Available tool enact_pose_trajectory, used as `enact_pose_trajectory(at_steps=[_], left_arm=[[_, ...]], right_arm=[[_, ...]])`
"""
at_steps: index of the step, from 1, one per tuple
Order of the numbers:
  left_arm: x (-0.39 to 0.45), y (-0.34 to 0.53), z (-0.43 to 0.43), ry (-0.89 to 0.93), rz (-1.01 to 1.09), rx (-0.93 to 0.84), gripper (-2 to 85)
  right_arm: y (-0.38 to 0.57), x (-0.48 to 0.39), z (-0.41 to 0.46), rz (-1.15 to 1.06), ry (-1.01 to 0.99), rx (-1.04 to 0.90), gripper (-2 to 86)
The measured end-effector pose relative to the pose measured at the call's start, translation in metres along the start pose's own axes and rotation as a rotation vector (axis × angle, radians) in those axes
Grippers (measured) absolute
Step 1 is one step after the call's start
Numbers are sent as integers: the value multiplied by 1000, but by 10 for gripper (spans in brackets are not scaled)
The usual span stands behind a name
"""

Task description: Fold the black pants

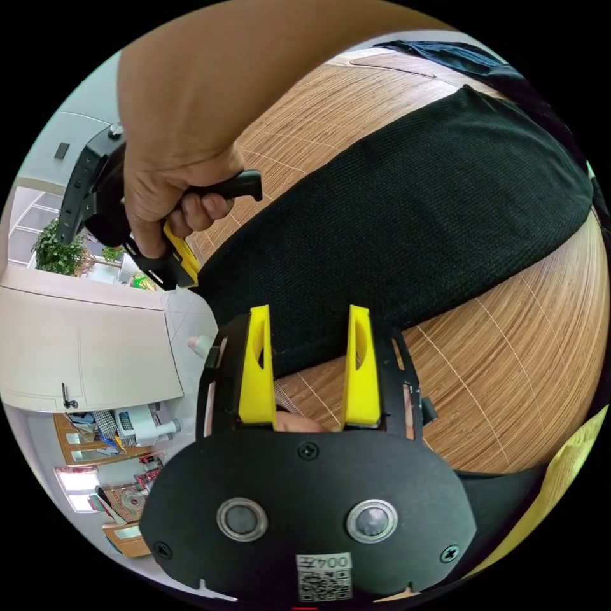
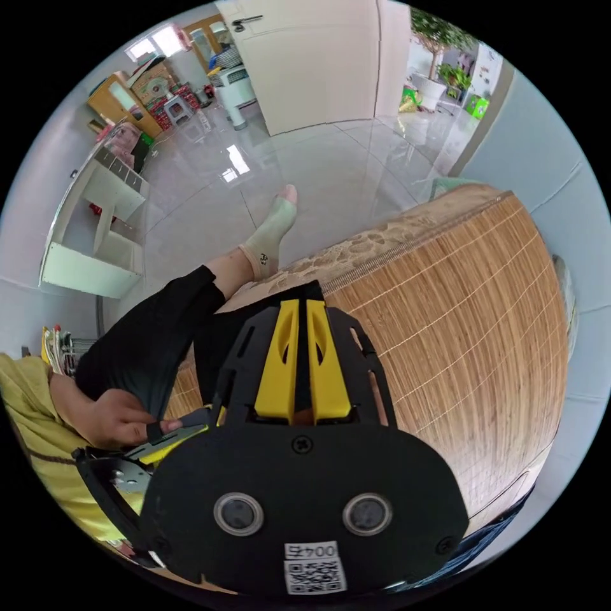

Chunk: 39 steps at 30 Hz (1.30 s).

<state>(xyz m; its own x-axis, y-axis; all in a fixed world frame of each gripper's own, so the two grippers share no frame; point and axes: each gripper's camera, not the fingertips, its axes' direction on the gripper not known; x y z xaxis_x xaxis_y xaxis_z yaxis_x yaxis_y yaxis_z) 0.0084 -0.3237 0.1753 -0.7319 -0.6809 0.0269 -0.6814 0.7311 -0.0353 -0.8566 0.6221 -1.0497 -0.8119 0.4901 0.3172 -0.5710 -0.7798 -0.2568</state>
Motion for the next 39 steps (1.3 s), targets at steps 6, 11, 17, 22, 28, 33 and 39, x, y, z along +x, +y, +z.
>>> enact_pose_trajectory(at_steps=[6,11,17,22,28,33,39], left_arm=[[-26,6,-10,11,-5,-10,164],[-57,15,-15,42,-17,-6,157],[-103,32,-26,97,-60,33,147],[-159,60,-38,131,-156,83,131],[-238,117,-54,106,-335,130,76],[-350,185,-53,301,-629,140,18],[-444,241,5,693,-841,50,49]], right_arm=[[6,-22,1,-99,91,-10,28],[17,-17,21,-3,66,-28,39],[77,-27,-29,116,142,138,8],[228,-53,-86,299,91,367,-6],[448,-127,-91,479,105,441,-7],[589,-187,-84,602,95,483,-7],[689,-221,-73,715,30,571,-7]])
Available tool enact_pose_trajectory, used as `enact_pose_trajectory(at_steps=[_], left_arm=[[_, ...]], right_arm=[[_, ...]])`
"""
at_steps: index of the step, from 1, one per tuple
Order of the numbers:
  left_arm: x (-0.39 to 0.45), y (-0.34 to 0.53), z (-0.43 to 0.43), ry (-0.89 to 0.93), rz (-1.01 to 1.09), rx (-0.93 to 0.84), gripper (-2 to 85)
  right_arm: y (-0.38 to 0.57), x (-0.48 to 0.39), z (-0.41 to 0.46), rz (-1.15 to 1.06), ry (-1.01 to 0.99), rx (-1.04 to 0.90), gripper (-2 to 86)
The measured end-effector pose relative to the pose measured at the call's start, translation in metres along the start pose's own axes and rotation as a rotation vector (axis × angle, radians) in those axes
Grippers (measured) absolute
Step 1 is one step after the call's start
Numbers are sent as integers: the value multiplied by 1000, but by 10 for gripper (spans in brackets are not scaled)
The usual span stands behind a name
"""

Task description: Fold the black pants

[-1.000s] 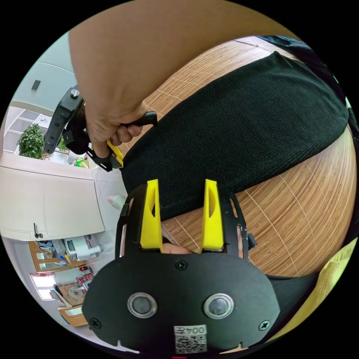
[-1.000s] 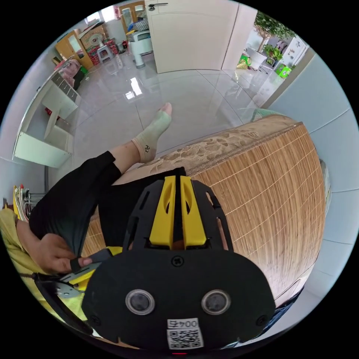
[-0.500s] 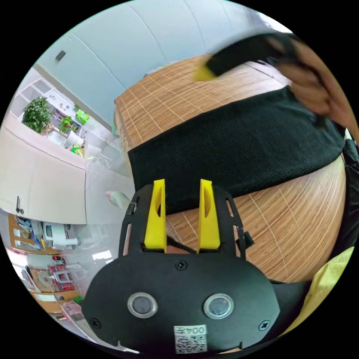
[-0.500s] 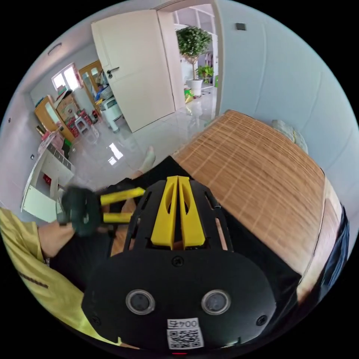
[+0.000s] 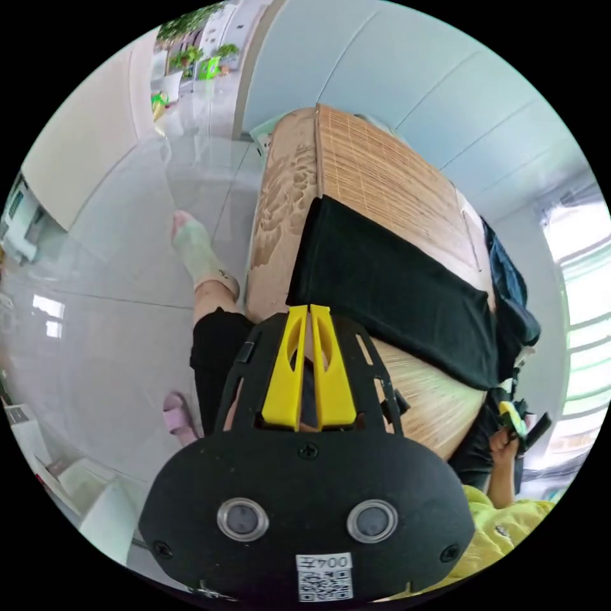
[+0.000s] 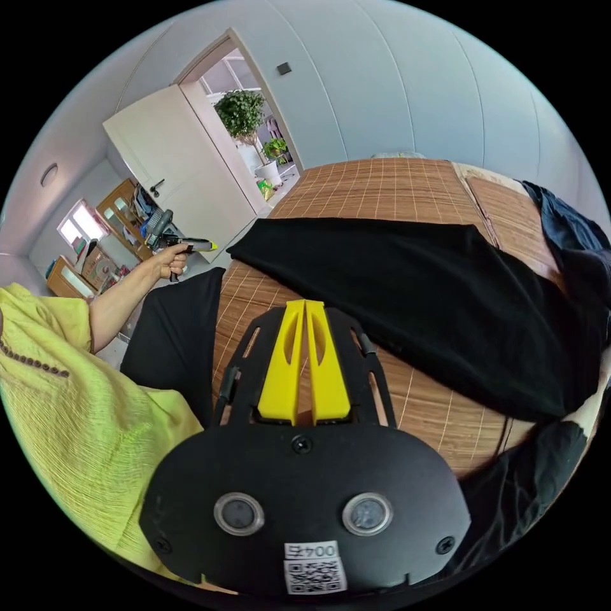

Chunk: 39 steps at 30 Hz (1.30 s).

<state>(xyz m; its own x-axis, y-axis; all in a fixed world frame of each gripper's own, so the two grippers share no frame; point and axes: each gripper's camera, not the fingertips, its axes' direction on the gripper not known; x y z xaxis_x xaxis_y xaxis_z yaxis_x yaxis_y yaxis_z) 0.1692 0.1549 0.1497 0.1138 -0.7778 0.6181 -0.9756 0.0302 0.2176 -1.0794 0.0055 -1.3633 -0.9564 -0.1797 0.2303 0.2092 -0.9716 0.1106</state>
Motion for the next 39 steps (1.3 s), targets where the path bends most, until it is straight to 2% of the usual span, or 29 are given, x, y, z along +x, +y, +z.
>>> enact_pose_trajectory(at_steps=[2,7,12,19,23,27,31,35,39], left_arm=[[-25,-14,-3,83,-30,-62,76],[-62,-50,-11,83,11,-156,137],[-93,-81,3,235,-9,-200,167],[-106,-92,10,258,-1,-214,160],[-105,-90,-4,259,20,-171,108],[-98,-83,-15,344,30,-112,75],[-79,-66,-34,236,26,-74,59],[-51,-49,-35,70,54,-29,55],[-36,-37,-33,22,75,2,54]], right_arm=[[13,6,-3,15,-13,14,-7],[25,14,-1,29,-32,30,-7],[17,12,14,33,-34,11,-7],[-17,-13,38,-32,5,-26,-6],[-43,-26,51,-62,4,-29,-5],[-92,-44,76,-133,-4,-43,5],[-178,-73,115,-265,-30,-61,77],[-272,-106,172,-383,-78,-113,103],[-380,-151,264,-484,-106,-290,112]])
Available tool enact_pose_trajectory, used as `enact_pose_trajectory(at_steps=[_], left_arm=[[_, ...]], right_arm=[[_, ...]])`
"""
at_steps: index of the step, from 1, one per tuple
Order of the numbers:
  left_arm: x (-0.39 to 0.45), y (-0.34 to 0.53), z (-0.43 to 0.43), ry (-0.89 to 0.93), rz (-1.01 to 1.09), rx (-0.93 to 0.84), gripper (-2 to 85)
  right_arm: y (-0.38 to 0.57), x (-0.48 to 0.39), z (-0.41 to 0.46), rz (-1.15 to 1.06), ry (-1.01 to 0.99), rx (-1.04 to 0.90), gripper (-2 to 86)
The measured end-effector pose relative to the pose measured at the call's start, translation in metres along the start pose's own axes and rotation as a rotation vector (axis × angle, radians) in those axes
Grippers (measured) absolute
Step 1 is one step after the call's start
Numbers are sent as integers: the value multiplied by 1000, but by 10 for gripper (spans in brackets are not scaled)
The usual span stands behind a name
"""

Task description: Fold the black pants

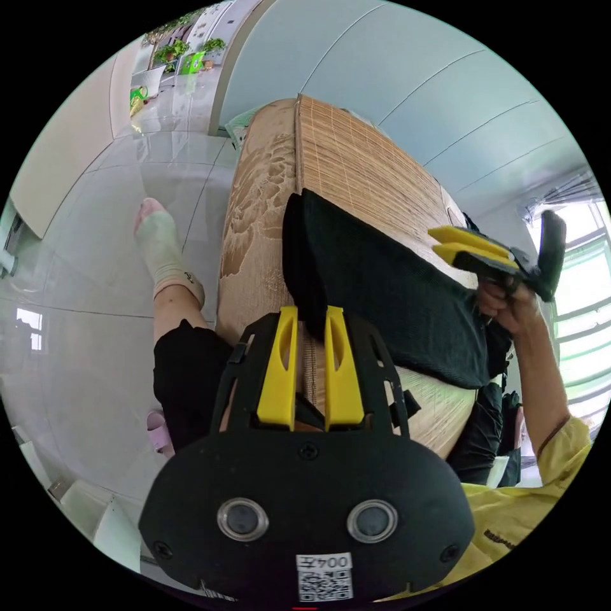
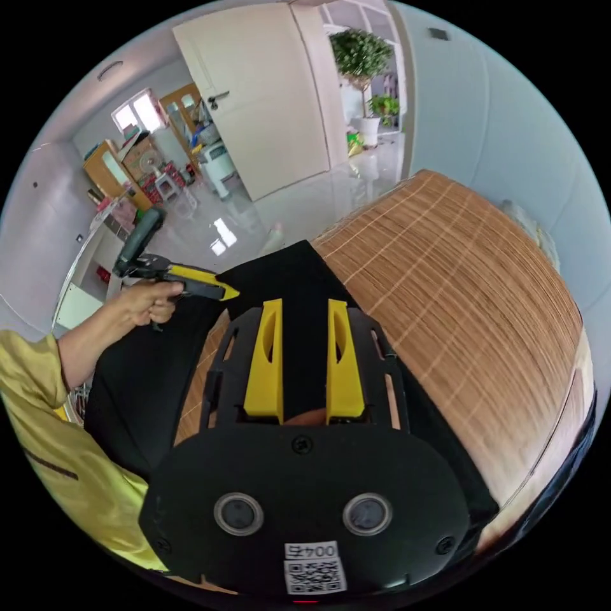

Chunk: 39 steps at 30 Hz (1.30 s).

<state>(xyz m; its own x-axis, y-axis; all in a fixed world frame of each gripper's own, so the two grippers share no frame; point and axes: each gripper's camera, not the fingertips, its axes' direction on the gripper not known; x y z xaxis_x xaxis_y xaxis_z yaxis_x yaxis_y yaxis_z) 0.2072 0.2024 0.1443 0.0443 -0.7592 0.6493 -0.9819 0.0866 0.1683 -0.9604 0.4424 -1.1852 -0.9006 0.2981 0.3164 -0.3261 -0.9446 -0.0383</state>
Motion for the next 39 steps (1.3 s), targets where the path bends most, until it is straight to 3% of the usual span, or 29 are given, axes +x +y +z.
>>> enact_pose_trajectory(at_steps=[7,12,20,28,34,39], left_arm=[[12,20,10,21,39,1,54],[19,36,20,68,44,5,52],[47,79,27,103,68,76,38],[68,182,-27,160,72,237,29],[98,249,-106,35,120,347,35],[196,284,-131,-87,277,377,49]], right_arm=[[-154,2,103,-189,66,-357,113],[-185,0,155,-253,93,-554,113],[-185,8,165,-115,22,-489,45],[-139,-66,133,-137,114,-235,38],[-121,-121,96,-151,77,14,40],[-89,-143,69,-232,128,145,40]])
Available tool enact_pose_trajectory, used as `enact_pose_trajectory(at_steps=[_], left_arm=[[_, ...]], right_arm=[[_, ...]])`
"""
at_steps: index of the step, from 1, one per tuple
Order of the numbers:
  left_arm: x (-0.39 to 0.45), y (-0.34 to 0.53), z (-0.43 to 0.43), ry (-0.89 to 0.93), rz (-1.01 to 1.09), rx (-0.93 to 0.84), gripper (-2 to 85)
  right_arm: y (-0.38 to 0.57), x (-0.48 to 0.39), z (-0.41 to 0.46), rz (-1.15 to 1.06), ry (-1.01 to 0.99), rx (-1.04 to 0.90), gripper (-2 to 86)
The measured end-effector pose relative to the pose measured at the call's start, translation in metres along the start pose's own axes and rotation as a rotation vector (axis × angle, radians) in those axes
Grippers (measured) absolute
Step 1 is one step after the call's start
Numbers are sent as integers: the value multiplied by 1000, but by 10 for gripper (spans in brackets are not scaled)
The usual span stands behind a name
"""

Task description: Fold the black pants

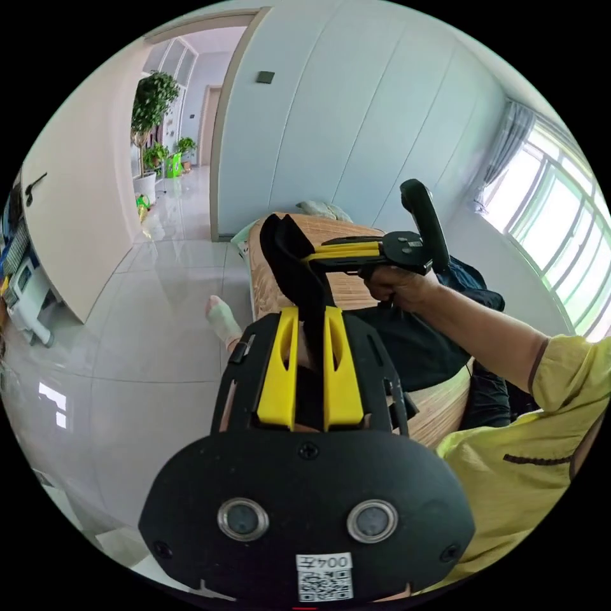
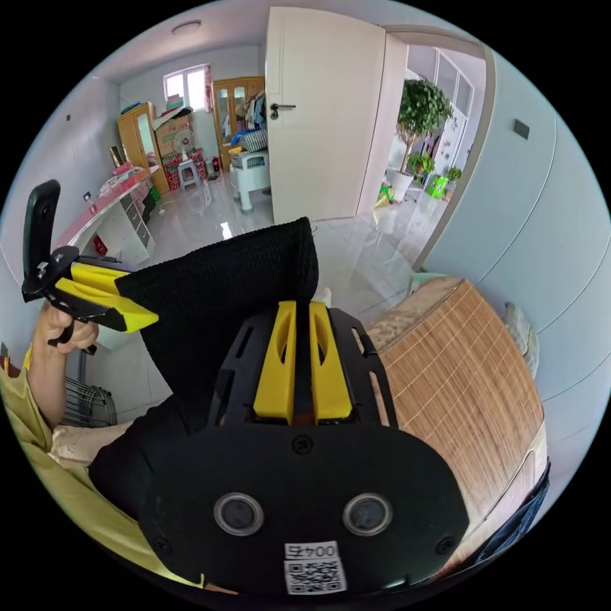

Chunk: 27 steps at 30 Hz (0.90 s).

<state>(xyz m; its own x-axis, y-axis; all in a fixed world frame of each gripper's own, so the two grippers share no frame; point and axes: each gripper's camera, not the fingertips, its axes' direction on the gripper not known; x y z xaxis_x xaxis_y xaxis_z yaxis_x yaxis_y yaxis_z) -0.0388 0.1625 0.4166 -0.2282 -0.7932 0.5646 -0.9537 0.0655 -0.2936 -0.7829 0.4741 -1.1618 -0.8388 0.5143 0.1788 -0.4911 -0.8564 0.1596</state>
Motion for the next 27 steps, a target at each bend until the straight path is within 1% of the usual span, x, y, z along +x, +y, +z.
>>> enact_pose_trajectory(at_steps=[3,6,7,8,9,12,13,14,15,18,22,23,27], left_arm=[[63,-5,-4,-14,96,27,56],[164,-13,2,16,239,66,65],[182,-14,4,21,263,71,66],[216,-16,11,30,310,73,68],[234,-17,15,34,333,73,68],[342,-16,50,53,466,60,69],[358,-14,57,55,484,59,69],[391,-11,71,58,518,57,69],[407,-10,79,62,534,54,69],[498,6,132,117,609,35,68],[583,32,196,163,673,6,66],[609,42,218,176,693,-10,65],[688,84,293,151,788,-47,59]], right_arm=[[40,10,-29,-5,0,73,39],[94,33,-62,4,-36,148,41],[119,43,-76,9,-40,176,42],[132,48,-83,11,-41,190,42],[160,58,-97,17,-44,215,42],[236,85,-124,43,-37,268,43],[268,94,-132,56,-33,283,43],[284,99,-135,64,-28,289,43],[318,108,-140,81,-16,303,43],[406,129,-146,140,-6,329,43],[533,154,-139,230,-15,353,44],[550,157,-136,244,-14,351,44],[675,173,-109,348,-26,348,47]])
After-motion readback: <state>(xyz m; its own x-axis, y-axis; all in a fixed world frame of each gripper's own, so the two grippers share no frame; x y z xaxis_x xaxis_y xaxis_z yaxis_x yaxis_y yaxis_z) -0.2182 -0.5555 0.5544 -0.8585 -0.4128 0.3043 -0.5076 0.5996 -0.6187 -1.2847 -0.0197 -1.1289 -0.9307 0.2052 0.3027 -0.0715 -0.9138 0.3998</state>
